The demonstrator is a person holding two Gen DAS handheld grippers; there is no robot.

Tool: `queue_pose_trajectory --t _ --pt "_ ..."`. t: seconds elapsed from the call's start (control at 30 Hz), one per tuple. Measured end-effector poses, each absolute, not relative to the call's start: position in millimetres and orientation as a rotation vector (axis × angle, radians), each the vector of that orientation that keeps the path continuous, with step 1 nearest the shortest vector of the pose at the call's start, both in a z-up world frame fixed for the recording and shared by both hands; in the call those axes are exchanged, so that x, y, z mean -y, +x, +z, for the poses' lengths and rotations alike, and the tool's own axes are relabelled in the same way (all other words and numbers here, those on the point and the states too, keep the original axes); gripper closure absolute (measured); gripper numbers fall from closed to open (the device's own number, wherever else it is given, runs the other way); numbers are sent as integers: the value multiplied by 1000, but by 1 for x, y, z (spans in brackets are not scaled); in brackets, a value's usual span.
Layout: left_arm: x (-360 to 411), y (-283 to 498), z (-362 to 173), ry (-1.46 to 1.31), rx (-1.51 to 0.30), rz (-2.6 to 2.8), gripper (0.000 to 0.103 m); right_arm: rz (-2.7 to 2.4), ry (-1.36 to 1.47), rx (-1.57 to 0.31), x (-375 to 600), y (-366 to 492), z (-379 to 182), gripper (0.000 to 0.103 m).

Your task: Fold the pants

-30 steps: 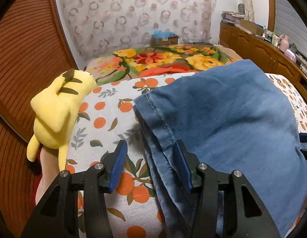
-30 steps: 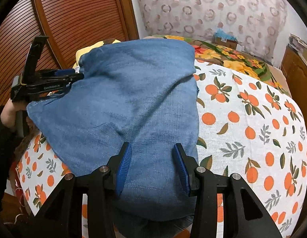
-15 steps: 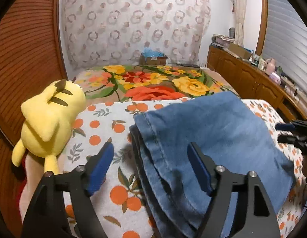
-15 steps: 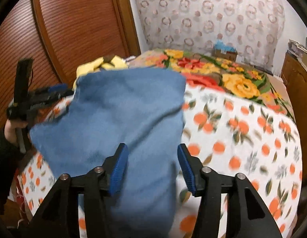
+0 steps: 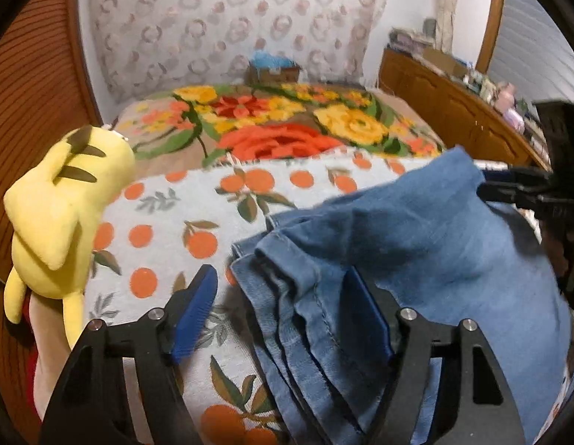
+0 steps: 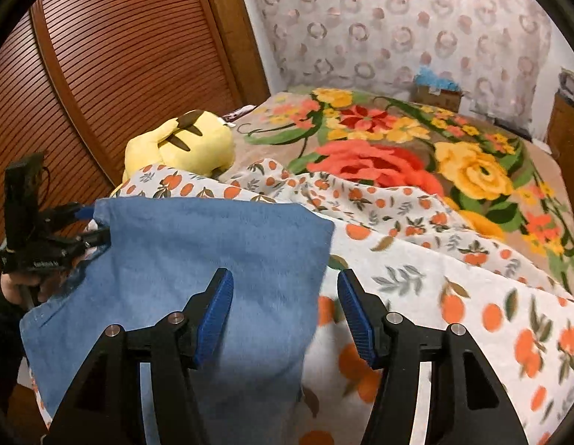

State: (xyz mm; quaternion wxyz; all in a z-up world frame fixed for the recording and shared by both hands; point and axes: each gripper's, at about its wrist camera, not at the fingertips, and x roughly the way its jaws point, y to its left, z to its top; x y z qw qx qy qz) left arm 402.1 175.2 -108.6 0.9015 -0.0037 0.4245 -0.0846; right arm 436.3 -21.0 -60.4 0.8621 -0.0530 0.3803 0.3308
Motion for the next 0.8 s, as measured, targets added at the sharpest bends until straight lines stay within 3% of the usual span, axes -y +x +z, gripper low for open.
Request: queue_pose_trajectory --t 0.33,0.43,0.57,0.8 --pt "-182 406 -113 -78 -893 -223 33 720 -121 -822 14 461 -71 42" --pt "-180 404 -113 -81 -887 -230 42 728 -131 -813 12 454 -69 42" --pt "-176 404 -110 -69 -879 -225 45 738 -132 -809 13 452 -70 43" --pt "-170 406 -107 -78 -873 -276 66 754 -157 -790 10 446 -71 56"
